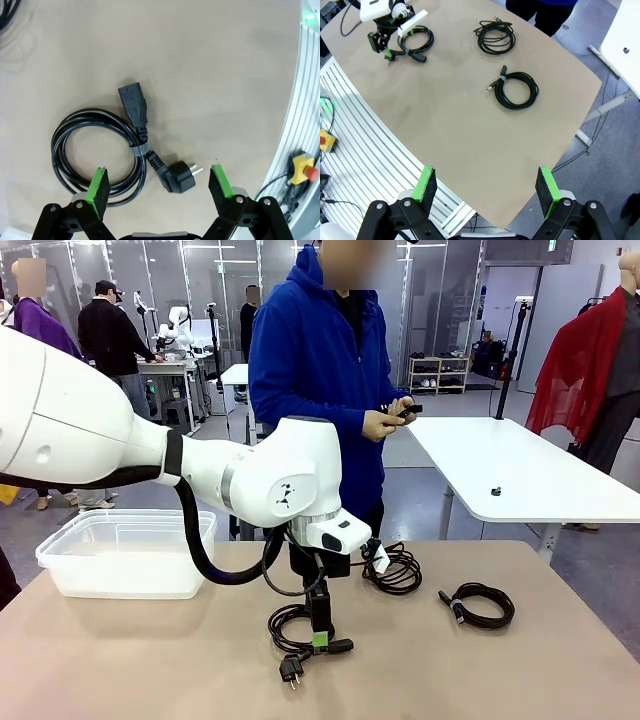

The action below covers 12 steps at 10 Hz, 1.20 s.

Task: Organize and store the cables.
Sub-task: Place the Power Cable into the Organizing box.

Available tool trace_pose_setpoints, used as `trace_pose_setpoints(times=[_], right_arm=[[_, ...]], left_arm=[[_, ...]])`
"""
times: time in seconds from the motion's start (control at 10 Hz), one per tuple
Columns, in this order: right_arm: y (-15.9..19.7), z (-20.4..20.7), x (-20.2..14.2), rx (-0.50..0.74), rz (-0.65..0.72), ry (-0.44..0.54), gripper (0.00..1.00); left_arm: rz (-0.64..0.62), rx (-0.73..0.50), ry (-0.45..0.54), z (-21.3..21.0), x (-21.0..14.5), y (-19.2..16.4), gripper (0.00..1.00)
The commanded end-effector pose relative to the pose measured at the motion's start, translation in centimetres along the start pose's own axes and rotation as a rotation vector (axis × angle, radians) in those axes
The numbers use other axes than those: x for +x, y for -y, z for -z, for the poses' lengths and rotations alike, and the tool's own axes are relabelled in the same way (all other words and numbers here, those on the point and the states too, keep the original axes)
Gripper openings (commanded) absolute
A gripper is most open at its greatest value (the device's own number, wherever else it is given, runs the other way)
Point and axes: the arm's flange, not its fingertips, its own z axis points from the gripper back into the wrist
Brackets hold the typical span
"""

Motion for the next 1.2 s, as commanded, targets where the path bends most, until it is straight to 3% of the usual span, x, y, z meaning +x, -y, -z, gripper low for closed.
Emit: trace_pose_setpoints(times=[0.0,1.1], right_arm=[[0.1,0.0,-0.1,-0.004,0.005,0.003,1.00],[0.1,0.0,-0.1,-0.004,0.005,0.003,1.00]], left_arm=[[-0.027,0.041,-0.014,1.1,0.2,0.4,1.00],[-0.053,0.037,-0.017,5.4,0.3,-0.1,1.00]])
